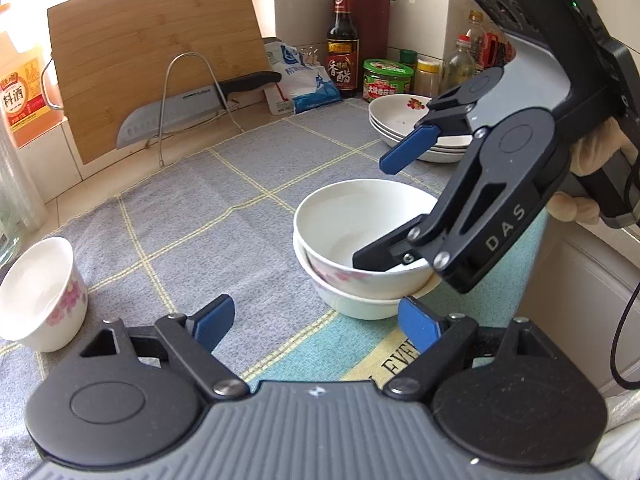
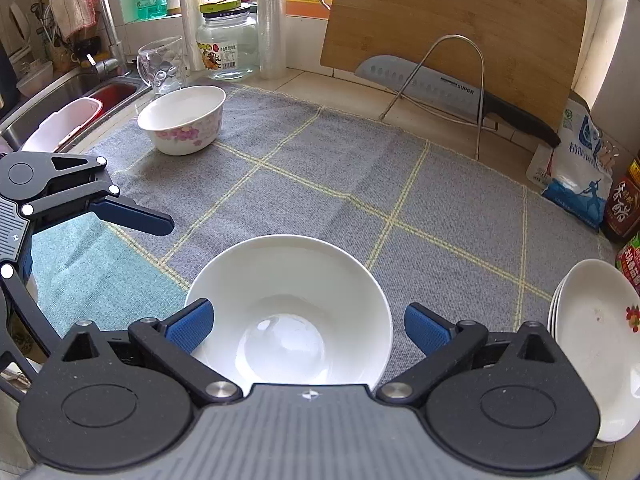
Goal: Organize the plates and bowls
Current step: 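Open the right tool and withdraw it from the nested bowls, then reach the right tool to the last white bowl and grip its rim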
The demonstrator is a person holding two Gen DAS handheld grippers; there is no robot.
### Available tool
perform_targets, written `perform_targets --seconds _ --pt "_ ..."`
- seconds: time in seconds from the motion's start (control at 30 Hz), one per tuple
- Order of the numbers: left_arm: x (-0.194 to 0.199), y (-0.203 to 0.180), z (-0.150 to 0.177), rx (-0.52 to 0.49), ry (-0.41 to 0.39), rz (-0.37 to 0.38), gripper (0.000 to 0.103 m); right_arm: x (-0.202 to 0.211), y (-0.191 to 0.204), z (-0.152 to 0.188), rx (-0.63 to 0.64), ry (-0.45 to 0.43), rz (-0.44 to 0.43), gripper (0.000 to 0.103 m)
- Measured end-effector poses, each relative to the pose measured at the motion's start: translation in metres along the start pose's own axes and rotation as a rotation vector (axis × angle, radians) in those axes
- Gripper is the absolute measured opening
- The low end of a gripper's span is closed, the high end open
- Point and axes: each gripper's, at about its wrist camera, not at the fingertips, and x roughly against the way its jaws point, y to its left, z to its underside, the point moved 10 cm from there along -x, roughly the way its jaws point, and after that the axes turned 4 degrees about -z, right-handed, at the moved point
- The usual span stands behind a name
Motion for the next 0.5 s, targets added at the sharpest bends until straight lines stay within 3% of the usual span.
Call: perform_targets --seconds 0.17,0.5 --pt "0.006 0.034 0.009 0.057 0.001 -0.074 0.089 0.007 0.004 -0.03 0.014 -0.06 -0.012 0.103" --pt "0.015 0.135 0.036 0.217 -0.006 -0.344 0.089 -0.024 0.052 -0.089 0.145 -0.088 -0.103 0.103"
